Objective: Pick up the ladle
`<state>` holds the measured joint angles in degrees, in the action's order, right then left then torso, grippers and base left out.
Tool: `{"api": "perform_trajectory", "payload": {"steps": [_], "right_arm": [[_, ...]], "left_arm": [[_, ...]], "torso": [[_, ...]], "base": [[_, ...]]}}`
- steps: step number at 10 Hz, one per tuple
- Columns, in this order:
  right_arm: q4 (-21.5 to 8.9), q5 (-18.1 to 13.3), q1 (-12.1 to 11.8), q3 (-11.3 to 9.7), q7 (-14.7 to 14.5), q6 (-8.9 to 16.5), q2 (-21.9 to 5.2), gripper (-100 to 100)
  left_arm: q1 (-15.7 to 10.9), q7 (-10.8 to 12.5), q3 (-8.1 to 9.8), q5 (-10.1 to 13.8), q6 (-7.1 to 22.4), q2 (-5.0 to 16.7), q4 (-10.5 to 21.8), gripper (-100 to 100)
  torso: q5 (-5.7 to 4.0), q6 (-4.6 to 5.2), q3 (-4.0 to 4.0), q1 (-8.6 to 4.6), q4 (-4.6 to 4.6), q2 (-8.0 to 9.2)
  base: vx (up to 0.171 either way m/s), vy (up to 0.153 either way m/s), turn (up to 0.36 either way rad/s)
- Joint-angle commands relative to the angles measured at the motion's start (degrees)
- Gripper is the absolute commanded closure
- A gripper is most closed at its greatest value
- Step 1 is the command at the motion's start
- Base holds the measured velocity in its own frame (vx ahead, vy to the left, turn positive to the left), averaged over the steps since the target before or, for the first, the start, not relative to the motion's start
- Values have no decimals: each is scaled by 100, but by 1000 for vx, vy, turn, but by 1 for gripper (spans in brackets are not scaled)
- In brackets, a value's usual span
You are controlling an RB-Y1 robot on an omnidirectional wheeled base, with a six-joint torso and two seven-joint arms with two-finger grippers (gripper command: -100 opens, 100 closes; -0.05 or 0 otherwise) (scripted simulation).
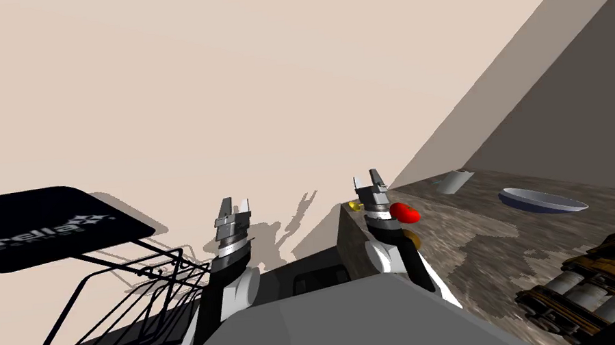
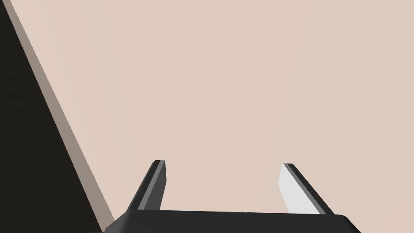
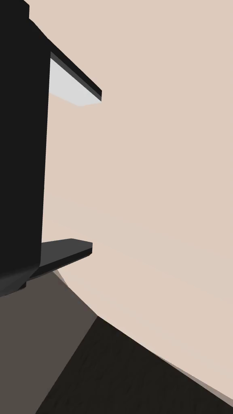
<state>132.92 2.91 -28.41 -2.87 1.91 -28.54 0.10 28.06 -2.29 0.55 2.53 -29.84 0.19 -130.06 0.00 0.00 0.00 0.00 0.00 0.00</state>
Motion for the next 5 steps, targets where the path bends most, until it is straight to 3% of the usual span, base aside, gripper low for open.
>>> {"api": "perform_trajectory", "payload": {"steps": [1, 5], "right_arm": [[-26, -82, -41, 30, -118, 2, -203, -100], [-165, -374, -147, 163, -527, 57, -820, -100]], "left_arm": [[0, 0, 0, 0, 0, 0, 0, 0], [-1, 0, -1, 0, 0, -1, 0, 0]], "torso": [[0, 0, 0, 0, 0, 0], [7, -1, 15, 31, 6, 27]], "base": [[-28, 31, 104], [-62, 77, 141]]}}
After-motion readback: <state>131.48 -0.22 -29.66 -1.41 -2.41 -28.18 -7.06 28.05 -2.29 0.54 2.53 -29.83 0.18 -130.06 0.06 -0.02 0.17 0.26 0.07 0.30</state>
